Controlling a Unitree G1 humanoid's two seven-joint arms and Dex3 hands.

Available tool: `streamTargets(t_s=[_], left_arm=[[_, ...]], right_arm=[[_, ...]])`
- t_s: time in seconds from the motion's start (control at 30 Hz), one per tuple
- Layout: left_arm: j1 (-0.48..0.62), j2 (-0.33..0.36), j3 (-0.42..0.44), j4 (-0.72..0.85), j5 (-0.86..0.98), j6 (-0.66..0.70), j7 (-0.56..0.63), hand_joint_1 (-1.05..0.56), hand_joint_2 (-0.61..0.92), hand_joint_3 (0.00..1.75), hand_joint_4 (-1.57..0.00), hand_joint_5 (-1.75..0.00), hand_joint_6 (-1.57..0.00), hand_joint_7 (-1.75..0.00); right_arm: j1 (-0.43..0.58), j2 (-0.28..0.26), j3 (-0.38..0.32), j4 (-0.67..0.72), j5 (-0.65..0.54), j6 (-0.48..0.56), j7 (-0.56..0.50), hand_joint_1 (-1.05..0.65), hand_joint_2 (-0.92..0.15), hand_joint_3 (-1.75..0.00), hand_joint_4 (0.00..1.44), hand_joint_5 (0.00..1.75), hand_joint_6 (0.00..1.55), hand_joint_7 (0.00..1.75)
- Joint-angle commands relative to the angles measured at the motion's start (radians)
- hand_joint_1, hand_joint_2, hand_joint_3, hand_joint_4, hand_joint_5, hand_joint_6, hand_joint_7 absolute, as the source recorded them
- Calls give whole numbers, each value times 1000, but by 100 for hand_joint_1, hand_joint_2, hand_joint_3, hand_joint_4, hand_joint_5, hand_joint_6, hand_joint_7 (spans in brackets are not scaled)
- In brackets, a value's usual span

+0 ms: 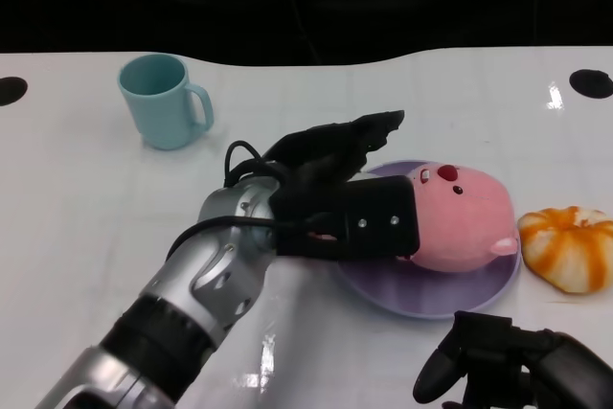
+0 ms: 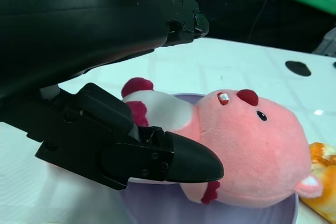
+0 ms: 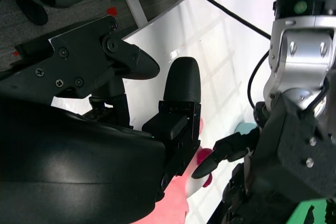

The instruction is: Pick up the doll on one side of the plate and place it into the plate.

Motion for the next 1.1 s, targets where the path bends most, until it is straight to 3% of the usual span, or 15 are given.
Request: streamTargets(t_s=[0.03,0.27,0.33,0.37,0.43,0.47,0.57,0.7,0.73,0.8,0.87,0.93,1.1], left_arm=[[62,43,37,-124,-32,-1,-37,-94,92,40,-4,-2,-3,-2],[219,101,119,-359,-109,-32,-46,-81,92,39,-21,-16,-17,-10],[264,105,142,-411,-129,-45,-34,-78,92,36,-16,-37,-21,-12],[288,102,157,-434,-144,-55,-25,-75,92,32,-12,-60,-26,-14],[333,97,183,-472,-174,-76,-11,-71,92,29,-14,-76,-33,-16],[355,90,198,-487,-196,-90,-4,-70,92,28,-16,-81,-35,-18],[421,56,246,-525,-285,-120,9,-47,91,14,-30,-95,-55,-25],[482,38,284,-554,-344,-173,31,-29,88,14,-49,-103,-80,-35],[505,33,297,-561,-369,-193,33,-28,82,26,-52,-103,-84,-34],[548,23,319,-581,-414,-217,33,-15,53,93,-71,-109,-96,-45],[592,11,336,-603,-456,-226,33,-8,41,124,-81,-112,-98,-60],[636,3,349,-633,-494,-214,30,-4,39,136,-87,-119,-99,-77],[747,-6,362,-770,-590,-69,23,-10,39,140,-94,-156,-94,-122]], right_arm=[[3,-12,-20,-1,11,-7,4,-15,-72,-83,62,164,56,124],[3,-16,-20,-1,6,-10,7,-15,-71,-84,62,164,56,125],[3,-16,-17,-3,4,-10,6,-15,-71,-84,61,164,56,125],[2,-15,-16,-4,3,-8,5,-15,-71,-83,61,164,56,125],[1,-14,-14,-7,2,-3,3,-15,-71,-84,62,164,56,125],[1,-14,-14,-7,2,-3,2,-15,-71,-84,62,164,57,125],[-1,-14,-14,-5,3,-5,3,-15,-71,-84,62,163,57,125],[-5,-11,-14,0,8,-9,4,-15,-71,-83,62,163,57,125],[-6,-10,-12,0,7,-8,3,-15,-71,-83,62,164,57,125],[-7,-8,-10,-3,8,-3,2,-15,-71,-84,62,164,57,125],[-7,-7,-9,-6,9,-2,1,-14,-71,-84,62,164,57,125],[-7,-9,-7,-10,6,0,1,-14,-71,-84,62,164,57,126],[-7,-8,-5,-23,10,17,-2,-14,-70,-86,61,164,56,127]])
